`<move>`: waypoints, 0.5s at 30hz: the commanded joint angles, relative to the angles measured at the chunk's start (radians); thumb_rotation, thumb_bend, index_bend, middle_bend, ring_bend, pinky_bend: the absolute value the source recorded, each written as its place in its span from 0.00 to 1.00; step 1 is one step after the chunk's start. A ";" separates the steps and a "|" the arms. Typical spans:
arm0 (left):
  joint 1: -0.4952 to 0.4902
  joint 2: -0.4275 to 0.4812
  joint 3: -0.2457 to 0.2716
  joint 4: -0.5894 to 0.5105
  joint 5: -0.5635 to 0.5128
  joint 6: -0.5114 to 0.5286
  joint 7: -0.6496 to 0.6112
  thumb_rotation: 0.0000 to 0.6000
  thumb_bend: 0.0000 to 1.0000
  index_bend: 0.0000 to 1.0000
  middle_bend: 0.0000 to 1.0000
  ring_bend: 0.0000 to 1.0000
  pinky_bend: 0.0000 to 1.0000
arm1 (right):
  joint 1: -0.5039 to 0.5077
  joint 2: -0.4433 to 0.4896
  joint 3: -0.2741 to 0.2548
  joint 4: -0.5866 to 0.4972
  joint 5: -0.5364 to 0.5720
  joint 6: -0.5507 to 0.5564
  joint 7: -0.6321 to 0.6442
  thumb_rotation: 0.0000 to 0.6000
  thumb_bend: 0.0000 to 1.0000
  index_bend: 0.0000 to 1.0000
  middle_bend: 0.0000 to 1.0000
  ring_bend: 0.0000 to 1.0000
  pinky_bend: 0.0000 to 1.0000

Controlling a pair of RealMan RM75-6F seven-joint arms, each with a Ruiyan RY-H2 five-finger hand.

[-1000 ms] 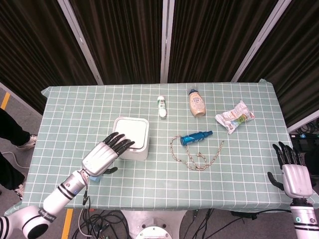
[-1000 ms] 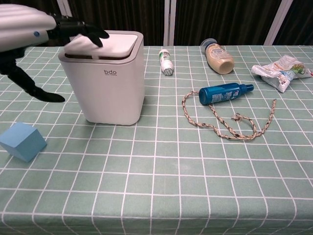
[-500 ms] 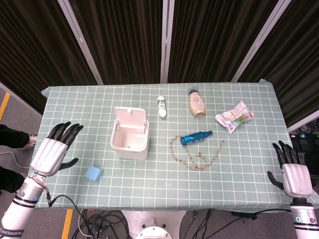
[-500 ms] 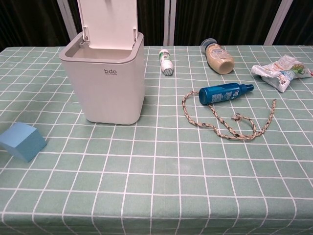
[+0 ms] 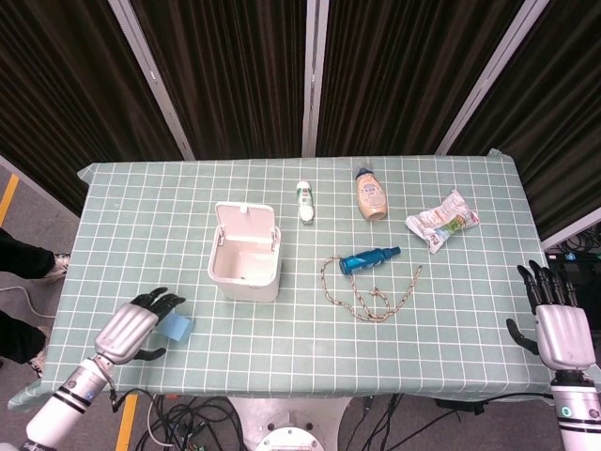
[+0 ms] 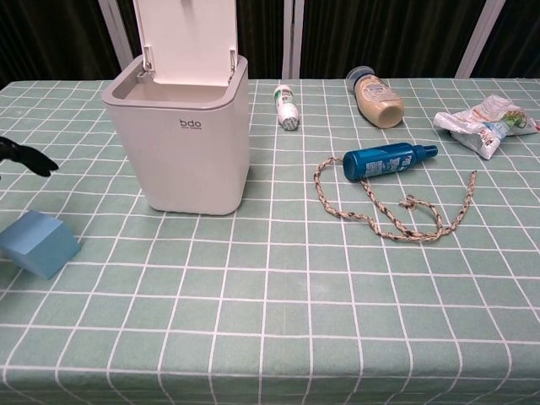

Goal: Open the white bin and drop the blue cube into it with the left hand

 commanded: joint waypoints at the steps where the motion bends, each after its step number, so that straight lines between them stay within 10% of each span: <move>1: -0.009 -0.041 0.006 0.044 -0.004 -0.024 -0.006 1.00 0.15 0.17 0.20 0.11 0.28 | 0.000 0.000 0.000 0.002 0.004 -0.004 0.002 1.00 0.21 0.00 0.00 0.00 0.00; 15: -0.024 -0.135 0.002 0.176 0.018 -0.024 -0.036 1.00 0.26 0.31 0.29 0.22 0.39 | 0.004 -0.008 -0.005 0.011 0.012 -0.019 0.004 1.00 0.21 0.00 0.00 0.00 0.00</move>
